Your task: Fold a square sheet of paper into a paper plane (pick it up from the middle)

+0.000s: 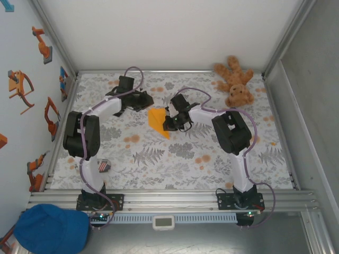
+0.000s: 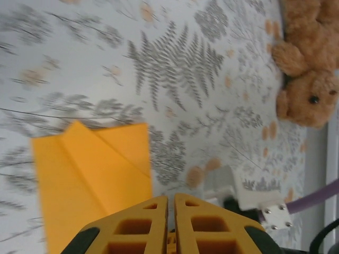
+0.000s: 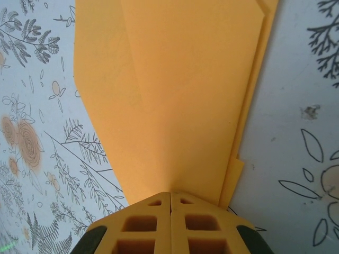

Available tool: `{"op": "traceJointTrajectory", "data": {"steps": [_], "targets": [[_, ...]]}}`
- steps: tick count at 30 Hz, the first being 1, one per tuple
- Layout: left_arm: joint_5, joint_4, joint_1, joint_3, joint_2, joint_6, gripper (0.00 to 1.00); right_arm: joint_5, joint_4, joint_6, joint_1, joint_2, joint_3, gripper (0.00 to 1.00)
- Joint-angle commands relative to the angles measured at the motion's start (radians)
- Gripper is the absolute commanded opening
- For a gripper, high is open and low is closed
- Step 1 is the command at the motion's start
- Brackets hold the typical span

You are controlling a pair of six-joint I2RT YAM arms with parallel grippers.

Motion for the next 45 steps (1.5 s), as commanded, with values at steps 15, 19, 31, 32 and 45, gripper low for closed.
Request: {"op": "traceJointTrajectory", "data": {"steps": [15,19,31,32,45], "targets": [[-0.011,-0.063,-0.019,0.133,0.274,0.017,0.05,-0.052,-0.095,-0.006,0.001,-0.003,-0.021,0.00],[-0.024,-0.068,-0.019,0.094,0.287,0.016,0.03,-0.092,0.022,0.093,0.001,-0.032,0.017,0.00],[-0.032,-0.041,-0.014,0.042,0.304,0.003,0.03,-0.046,0.017,0.155,0.008,0.058,0.168,0.00],[-0.032,-0.041,-0.016,0.042,0.304,0.003,0.03,-0.039,0.009,0.157,0.010,0.073,0.182,0.00],[-0.035,-0.048,-0.006,0.029,0.320,0.004,0.02,-0.018,-0.041,0.133,0.030,0.151,0.225,0.00]]}}
